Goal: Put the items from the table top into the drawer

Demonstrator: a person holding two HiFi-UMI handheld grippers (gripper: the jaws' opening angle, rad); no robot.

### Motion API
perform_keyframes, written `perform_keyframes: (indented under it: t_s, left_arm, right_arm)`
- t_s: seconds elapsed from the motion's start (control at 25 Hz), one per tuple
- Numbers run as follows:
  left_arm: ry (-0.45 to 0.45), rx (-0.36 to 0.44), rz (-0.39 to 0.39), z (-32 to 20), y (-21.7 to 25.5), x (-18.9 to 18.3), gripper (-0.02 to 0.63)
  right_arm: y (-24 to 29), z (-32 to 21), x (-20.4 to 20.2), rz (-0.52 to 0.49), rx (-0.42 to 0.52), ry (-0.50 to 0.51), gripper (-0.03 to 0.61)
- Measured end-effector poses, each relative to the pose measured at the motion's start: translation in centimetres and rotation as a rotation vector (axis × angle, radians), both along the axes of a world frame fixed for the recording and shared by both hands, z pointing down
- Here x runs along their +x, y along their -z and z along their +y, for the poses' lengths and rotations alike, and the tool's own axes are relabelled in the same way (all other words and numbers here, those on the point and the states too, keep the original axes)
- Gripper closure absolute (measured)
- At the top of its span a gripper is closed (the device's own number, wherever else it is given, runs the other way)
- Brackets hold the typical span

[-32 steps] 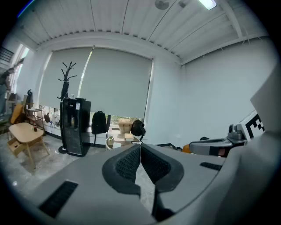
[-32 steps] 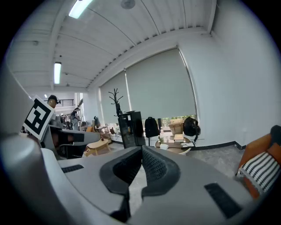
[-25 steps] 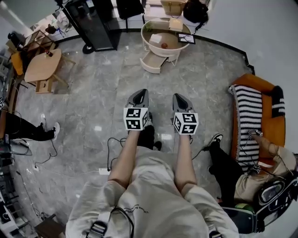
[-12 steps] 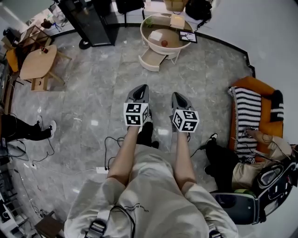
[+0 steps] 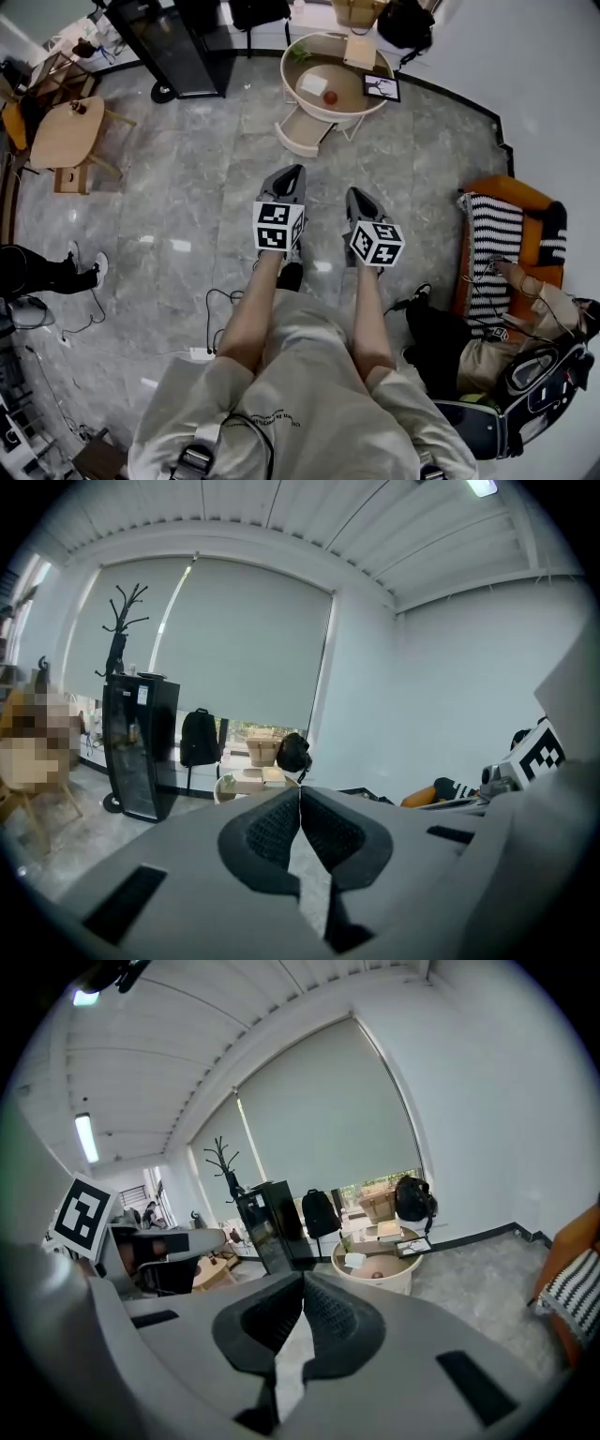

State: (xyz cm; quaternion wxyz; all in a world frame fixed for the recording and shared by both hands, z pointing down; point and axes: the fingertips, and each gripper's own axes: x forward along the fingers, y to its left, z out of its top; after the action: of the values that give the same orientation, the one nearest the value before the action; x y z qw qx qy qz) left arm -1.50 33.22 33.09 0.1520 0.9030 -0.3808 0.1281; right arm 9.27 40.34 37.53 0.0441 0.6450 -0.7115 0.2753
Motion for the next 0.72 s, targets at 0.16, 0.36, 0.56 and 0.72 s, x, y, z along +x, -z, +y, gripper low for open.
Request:
perform_keyframes:
  t_s: [0.16, 0.36, 0.56, 0.72]
  left_arm:
    - [-0.008, -0.008, 0.004, -4.0, -0.2, -0.2, 0.592]
    - [-0.005, -0.023, 0.03, -7.1, -0.6, -1.2, 0.592]
    - [-0.004, -0.049, 0.039, -9.0, -1.9, -1.5, 0.592]
    - [0.015, -0.078, 0.033, -10.1, -3.3, -1.8, 0.594]
  right_arm:
    - [0.1, -3.7, -0.2, 0.0, 0.001, -0.003, 0.546]
    - [0.0, -6.0, -0.8, -0.004, -0.009, -0.016, 0.546]
    - [-0.5, -7.1, -0.7, 0.017, -0.015, -0.028, 0.546]
    - [-1.3, -7.6, -0.2, 0.033, -0.034, -0.023, 0.546]
